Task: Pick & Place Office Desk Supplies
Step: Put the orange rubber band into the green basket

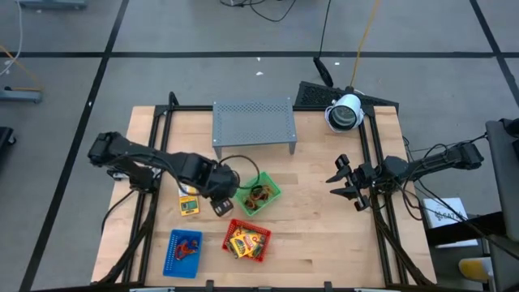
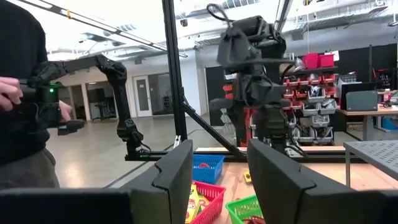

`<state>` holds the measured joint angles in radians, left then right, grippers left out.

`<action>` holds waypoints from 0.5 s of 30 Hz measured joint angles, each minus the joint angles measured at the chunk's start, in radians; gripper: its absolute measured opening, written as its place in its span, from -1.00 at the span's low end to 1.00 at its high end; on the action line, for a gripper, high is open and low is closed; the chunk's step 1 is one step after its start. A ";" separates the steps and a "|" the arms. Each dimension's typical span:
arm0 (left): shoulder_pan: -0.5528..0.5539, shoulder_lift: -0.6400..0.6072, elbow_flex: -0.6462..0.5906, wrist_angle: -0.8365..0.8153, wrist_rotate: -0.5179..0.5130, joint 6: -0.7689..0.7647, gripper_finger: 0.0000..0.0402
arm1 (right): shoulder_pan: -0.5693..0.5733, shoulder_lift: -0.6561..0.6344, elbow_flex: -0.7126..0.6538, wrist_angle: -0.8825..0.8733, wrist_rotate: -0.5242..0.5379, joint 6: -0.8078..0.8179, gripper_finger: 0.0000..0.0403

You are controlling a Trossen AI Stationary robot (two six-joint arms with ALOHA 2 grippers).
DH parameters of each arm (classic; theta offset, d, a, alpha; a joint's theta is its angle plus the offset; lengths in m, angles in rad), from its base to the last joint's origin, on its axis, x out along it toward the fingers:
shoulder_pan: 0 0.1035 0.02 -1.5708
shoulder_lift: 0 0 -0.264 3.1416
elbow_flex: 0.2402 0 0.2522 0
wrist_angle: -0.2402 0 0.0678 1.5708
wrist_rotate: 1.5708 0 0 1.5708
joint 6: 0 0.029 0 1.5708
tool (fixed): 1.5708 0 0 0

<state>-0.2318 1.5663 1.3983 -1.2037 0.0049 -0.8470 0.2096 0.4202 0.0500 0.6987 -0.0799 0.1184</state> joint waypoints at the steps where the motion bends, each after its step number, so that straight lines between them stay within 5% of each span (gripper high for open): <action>1: -0.010 0.003 0.000 -0.012 -0.012 -0.026 0.03 | 0.000 0.000 0.000 -0.001 0.000 0.000 -0.30; 15: -0.085 0.194 0.000 0.005 -0.005 -0.390 0.03 | 0.000 0.000 0.000 0.000 0.000 0.000 -0.30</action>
<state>-0.3168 1.7599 1.3979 -1.1985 -0.0001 -1.2375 0.2096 0.4199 0.0500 0.6982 -0.0799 0.1184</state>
